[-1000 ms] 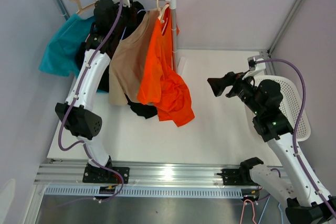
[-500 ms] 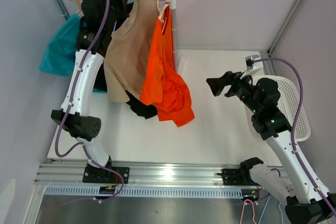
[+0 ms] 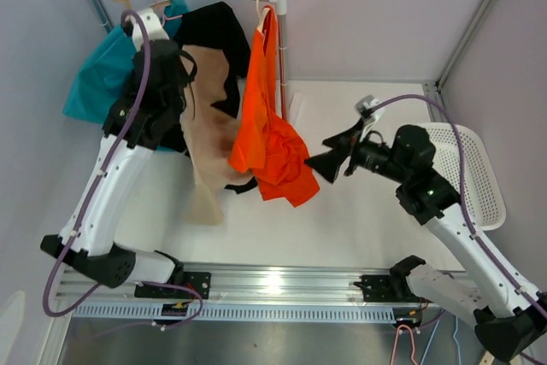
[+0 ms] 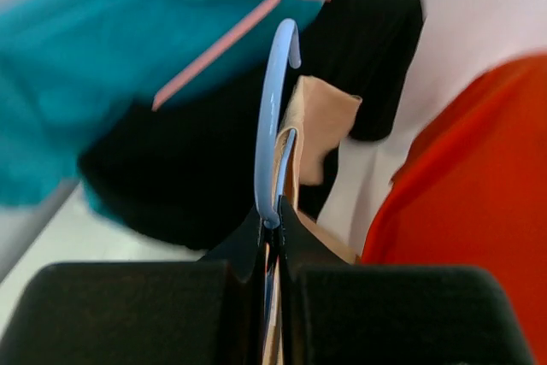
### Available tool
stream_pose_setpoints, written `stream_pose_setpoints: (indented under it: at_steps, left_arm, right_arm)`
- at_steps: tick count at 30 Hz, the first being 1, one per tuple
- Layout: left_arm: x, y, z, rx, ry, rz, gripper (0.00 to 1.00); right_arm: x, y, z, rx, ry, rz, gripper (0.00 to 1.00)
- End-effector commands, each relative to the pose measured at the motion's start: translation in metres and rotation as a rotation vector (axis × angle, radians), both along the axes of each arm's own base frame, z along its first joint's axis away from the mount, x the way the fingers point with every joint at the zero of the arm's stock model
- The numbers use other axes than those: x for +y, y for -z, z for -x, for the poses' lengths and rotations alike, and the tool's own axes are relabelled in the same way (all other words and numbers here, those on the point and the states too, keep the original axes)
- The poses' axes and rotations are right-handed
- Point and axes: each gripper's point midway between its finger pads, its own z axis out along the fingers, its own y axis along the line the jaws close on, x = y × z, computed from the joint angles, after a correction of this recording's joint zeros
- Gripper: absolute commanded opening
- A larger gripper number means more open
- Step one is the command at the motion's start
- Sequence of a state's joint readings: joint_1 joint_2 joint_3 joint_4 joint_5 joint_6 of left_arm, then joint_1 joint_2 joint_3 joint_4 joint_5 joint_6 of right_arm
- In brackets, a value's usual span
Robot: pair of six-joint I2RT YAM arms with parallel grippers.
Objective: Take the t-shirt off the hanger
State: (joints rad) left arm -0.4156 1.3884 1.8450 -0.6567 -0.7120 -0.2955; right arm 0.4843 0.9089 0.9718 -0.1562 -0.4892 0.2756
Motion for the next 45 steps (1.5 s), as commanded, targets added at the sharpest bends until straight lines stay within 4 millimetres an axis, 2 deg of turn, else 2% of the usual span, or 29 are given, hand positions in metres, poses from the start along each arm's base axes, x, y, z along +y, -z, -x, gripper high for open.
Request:
stream_pose_setpoints:
  at_steps: [1,2,5,6,9,12,13,16,17,19,20,22,23,24,27,30,31,32,33,34,36,37,38,39,40,42,43,44,45]
  left_arm:
    - [0.016,0.009,0.047,-0.002,-0.117,0.094,0.01]
    - [0.015,0.026,0.056,0.069,-0.106,0.09,0.01]
    - [0.003,0.04,0.071,0.117,-0.06,0.181,0.01]
    - [0.0,0.045,0.077,0.131,-0.051,0.182,0.01]
    - [0.002,0.048,0.087,0.131,-0.049,0.196,0.01]
    - [0.0,0.042,0.097,0.121,-0.01,0.227,0.01]
    - [-0.002,0.04,0.099,0.114,0.004,0.231,0.01]
    - [0.001,0.039,0.102,0.118,0.006,0.223,0.01]
    - [0.001,0.04,0.103,0.121,0.007,0.22,0.01]
    - [-0.001,0.039,0.104,0.121,0.017,0.226,0.01]
    - [-0.004,0.039,0.103,0.124,0.032,0.231,0.01]
    - [-0.006,0.037,0.104,0.119,0.047,0.236,0.01]
    - [-0.008,0.037,0.103,0.12,0.061,0.239,0.01]
    - [-0.009,0.036,0.102,0.121,0.066,0.239,0.01]
    - [-0.013,0.034,0.102,0.119,0.086,0.247,0.01]
    - [-0.013,0.029,0.101,0.102,0.094,0.246,0.01]
    - [-0.013,0.028,0.1,0.098,0.093,0.244,0.01]
    - [-0.011,0.023,0.099,0.082,0.086,0.246,0.01]
    - [-0.011,0.024,0.098,0.087,0.085,0.24,0.01]
    - [-0.012,0.021,0.094,0.072,0.086,0.249,0.01]
    - [-0.009,0.021,0.084,0.068,0.077,0.265,0.01]
    - [-0.012,0.019,0.078,0.055,0.085,0.278,0.01]
    - [-0.012,0.022,0.07,0.059,0.074,0.271,0.01]
    - [-0.008,0.02,0.064,0.05,0.057,0.261,0.01]
    - [-0.006,0.015,0.059,0.031,0.044,0.264,0.01]
    - [-0.001,0.014,0.043,0.019,0.016,0.263,0.01]
    - [0.002,0.0,0.04,-0.015,0.01,0.277,0.01]
    - [0.004,-0.003,0.034,-0.022,0.0,0.278,0.01]
    - [0.007,0.003,0.022,0.001,-0.024,0.258,0.01]
  right_arm:
    - [0.043,-0.027,0.06,-0.12,-0.316,0.005,0.99]
    - [0.059,-0.024,0.083,-0.122,-0.402,0.015,0.99]
    - [0.082,-0.013,0.104,-0.138,-0.481,0.072,0.99]
    - [0.095,-0.009,0.122,-0.138,-0.542,0.09,1.0]
    - [0.114,-0.008,0.143,-0.159,-0.608,0.101,0.99]
    - [0.134,-0.001,0.147,-0.168,-0.636,0.097,0.99]
    - [0.144,0.011,0.15,-0.158,-0.649,0.114,0.99]
    - [0.166,0.019,0.146,-0.207,-0.611,0.123,0.99]
    - [0.18,0.032,0.14,-0.209,-0.6,0.147,0.99]
    - [0.197,0.041,0.128,-0.216,-0.567,0.155,0.99]
    - [0.212,0.055,0.121,-0.209,-0.565,0.171,0.99]
    - [0.226,0.066,0.116,-0.204,-0.568,0.179,0.99]
    - [0.235,0.065,0.113,-0.218,-0.562,0.16,0.99]
    - [0.246,0.075,0.108,-0.209,-0.558,0.168,0.99]
    - [0.267,0.083,0.092,-0.223,-0.51,0.174,0.99]
    - [0.277,0.087,0.094,-0.211,-0.54,0.181,0.62]
    - [0.279,0.089,0.097,-0.194,-0.556,0.176,0.3]
    - [0.278,0.086,0.106,-0.187,-0.579,0.167,0.16]
    - [0.278,0.09,0.111,-0.177,-0.586,0.169,0.15]
    - [0.273,0.092,0.118,-0.168,-0.595,0.168,0.0]
    - [0.268,0.093,0.139,-0.152,-0.616,0.168,0.0]
    - [0.263,0.085,0.148,-0.159,-0.624,0.153,0.0]
    - [0.256,0.099,0.158,-0.131,-0.633,0.175,0.0]
    - [0.252,0.102,0.166,-0.125,-0.632,0.181,0.0]
    - [0.25,0.105,0.187,-0.119,-0.664,0.184,0.0]
    - [0.239,0.121,0.208,-0.071,-0.678,0.209,0.0]
    - [0.237,0.128,0.227,-0.059,-0.704,0.218,0.0]
    - [0.235,0.132,0.236,-0.047,-0.714,0.212,0.0]
    - [0.23,0.15,0.246,-0.003,-0.718,0.236,0.0]
